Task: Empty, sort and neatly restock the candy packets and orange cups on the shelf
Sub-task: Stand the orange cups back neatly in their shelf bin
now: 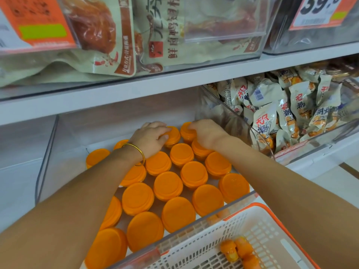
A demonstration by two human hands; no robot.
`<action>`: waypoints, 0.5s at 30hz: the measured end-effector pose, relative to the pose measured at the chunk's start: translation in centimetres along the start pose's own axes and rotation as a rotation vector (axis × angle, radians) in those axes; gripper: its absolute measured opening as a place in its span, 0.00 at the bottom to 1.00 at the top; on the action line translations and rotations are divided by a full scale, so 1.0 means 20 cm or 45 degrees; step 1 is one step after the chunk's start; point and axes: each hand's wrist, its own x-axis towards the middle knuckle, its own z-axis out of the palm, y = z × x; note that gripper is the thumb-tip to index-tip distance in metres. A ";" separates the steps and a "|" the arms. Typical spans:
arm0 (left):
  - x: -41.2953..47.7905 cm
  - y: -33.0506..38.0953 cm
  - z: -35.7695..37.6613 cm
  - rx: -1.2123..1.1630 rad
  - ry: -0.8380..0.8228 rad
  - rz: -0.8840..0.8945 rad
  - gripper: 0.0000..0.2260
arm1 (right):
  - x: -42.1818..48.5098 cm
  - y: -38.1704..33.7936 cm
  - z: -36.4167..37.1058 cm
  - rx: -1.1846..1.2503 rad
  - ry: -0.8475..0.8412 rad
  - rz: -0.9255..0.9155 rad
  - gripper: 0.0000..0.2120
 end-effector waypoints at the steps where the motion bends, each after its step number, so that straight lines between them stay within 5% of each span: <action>1: -0.01 0.00 0.00 0.019 -0.089 0.000 0.19 | -0.01 0.01 0.01 0.026 -0.049 -0.028 0.20; 6: -0.06 0.00 -0.02 0.065 -0.298 0.025 0.22 | -0.02 0.03 0.02 -0.010 -0.110 -0.100 0.20; 11: -0.13 -0.01 -0.09 0.175 0.047 -0.110 0.20 | -0.03 0.03 0.01 0.064 0.048 -0.240 0.26; 15: -0.22 -0.01 -0.10 0.340 -0.207 -0.331 0.22 | -0.06 -0.03 0.04 0.142 -0.175 -0.288 0.22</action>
